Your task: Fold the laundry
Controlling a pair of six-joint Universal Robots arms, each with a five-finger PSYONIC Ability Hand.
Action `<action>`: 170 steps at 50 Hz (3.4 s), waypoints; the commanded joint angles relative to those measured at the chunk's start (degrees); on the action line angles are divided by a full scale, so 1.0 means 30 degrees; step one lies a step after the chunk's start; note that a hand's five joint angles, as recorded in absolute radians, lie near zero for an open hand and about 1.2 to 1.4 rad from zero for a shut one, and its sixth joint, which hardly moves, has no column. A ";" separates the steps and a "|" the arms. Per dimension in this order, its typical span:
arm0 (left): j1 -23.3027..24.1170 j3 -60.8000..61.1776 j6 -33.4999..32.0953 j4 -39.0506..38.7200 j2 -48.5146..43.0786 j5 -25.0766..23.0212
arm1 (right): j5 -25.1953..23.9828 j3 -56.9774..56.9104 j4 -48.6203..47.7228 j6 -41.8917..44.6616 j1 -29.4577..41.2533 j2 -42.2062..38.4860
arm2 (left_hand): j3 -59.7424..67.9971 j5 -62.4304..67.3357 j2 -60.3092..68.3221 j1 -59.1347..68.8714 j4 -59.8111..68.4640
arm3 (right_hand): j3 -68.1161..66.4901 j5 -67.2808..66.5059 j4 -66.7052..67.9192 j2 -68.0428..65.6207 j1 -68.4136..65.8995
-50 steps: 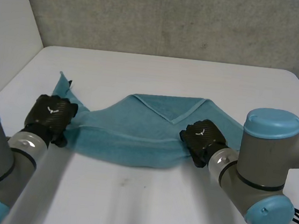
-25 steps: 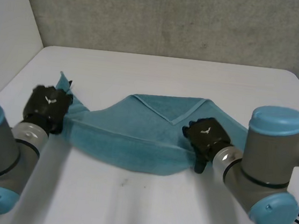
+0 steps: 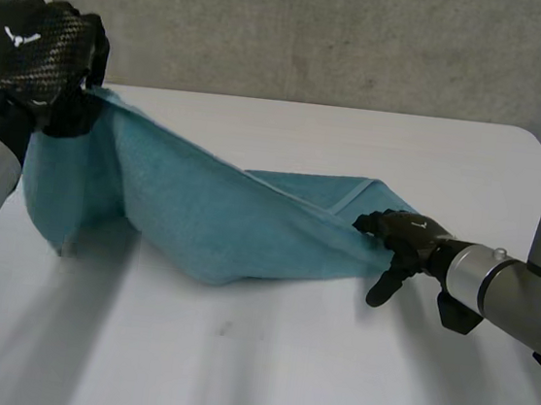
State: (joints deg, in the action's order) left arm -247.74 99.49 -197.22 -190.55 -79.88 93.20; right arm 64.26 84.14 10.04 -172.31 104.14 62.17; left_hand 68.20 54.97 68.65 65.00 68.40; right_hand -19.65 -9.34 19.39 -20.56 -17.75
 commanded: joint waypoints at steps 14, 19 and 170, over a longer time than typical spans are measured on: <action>-0.1236 -0.0174 0.0026 0.0147 0.1400 0.0017 | 0.2984 -0.3525 -0.2232 0.2645 0.0002 -0.3760 | 0.3935 0.5008 0.3784 0.5000 0.3868 | -1.1775 -1.1878 1.1860 -1.1471 -1.2408; -0.2177 -0.0086 0.0084 0.0147 0.1430 -0.0071 | 0.3044 -0.3584 -0.2320 0.3441 -0.0261 -0.3760 | 0.3935 0.5008 0.3784 0.5000 0.3868 | -1.7099 -1.7202 1.7184 -1.6795 -1.7732; -0.5546 0.3256 -0.6186 0.4048 -0.4690 -0.3205 | 0.5593 0.3476 0.3898 1.7979 -0.6972 0.6085 | 0.3935 0.5008 0.3784 0.5000 0.3868 | -2.0117 -2.0220 2.0203 -1.9814 -2.0751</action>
State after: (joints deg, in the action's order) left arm -264.21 111.14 -214.88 -175.91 -93.53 85.91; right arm 81.32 94.11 27.20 -114.02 82.30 81.00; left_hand 68.35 55.97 68.74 65.00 68.56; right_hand -67.74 -55.66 68.29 -67.28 -55.42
